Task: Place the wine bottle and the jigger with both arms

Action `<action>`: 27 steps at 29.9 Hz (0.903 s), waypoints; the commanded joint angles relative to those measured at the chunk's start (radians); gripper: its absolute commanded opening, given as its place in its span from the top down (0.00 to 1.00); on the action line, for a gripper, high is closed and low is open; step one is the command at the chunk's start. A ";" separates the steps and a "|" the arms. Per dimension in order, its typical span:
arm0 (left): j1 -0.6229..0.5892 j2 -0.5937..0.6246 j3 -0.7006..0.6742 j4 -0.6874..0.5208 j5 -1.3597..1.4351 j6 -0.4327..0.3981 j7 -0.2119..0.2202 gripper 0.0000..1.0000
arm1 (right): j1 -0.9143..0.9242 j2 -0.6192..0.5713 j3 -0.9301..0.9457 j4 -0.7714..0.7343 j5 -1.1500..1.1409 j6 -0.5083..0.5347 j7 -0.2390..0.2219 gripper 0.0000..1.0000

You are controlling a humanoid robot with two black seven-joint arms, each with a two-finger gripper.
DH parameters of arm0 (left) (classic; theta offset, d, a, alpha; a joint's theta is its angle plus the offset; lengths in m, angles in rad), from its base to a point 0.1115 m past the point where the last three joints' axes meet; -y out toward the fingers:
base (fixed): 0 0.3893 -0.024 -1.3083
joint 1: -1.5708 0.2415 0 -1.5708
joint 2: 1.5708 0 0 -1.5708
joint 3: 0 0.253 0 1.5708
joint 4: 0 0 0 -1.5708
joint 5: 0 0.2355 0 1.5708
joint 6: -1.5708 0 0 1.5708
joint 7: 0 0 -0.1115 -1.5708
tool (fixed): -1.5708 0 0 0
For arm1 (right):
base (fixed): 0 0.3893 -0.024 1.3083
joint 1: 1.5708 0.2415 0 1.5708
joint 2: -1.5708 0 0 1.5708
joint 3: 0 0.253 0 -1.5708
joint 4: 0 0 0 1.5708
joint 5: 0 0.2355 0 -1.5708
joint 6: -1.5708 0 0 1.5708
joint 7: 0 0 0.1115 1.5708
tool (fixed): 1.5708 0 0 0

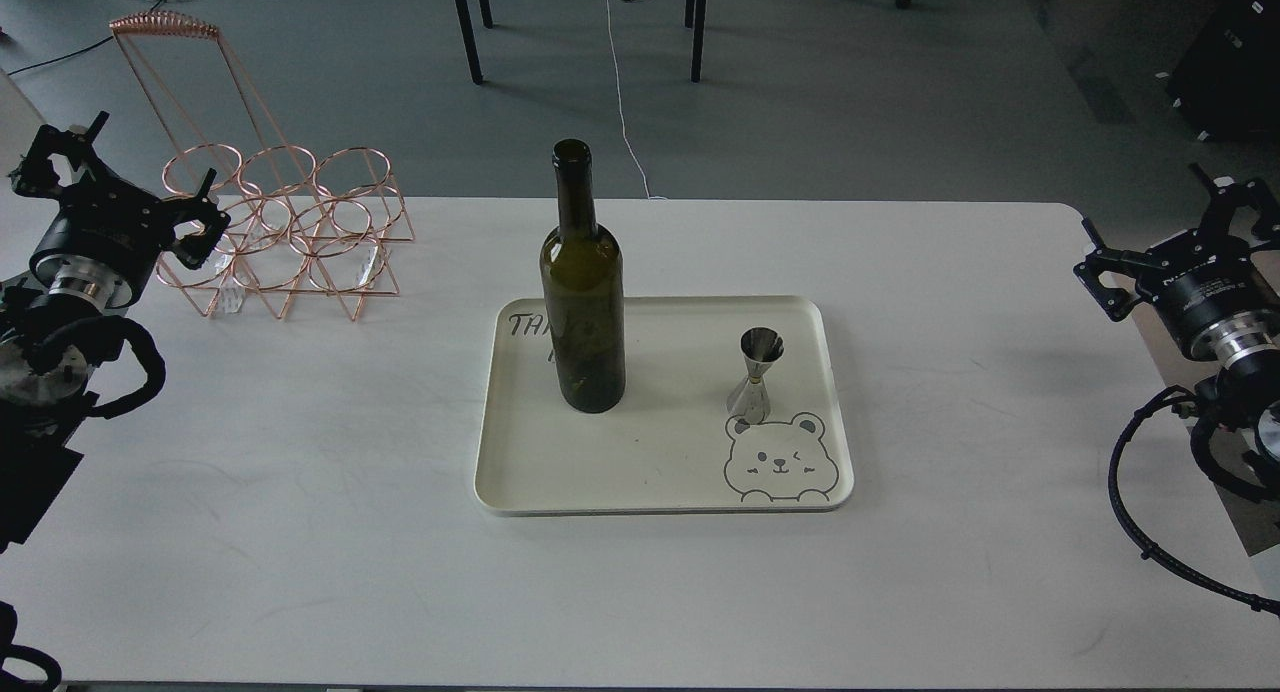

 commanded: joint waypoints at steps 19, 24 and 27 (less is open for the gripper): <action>-0.016 0.019 0.011 0.011 0.012 0.000 0.003 0.01 | 0.001 -0.253 -0.012 0.265 -0.181 0.000 0.001 0.01; -0.016 0.020 0.011 0.012 0.012 0.000 0.003 0.01 | -0.002 -0.351 -0.013 0.497 -0.404 -0.030 0.003 0.01; -0.014 0.019 0.014 0.012 0.012 0.000 0.005 0.01 | -0.002 -0.379 -0.013 0.643 -0.561 -0.152 0.004 0.01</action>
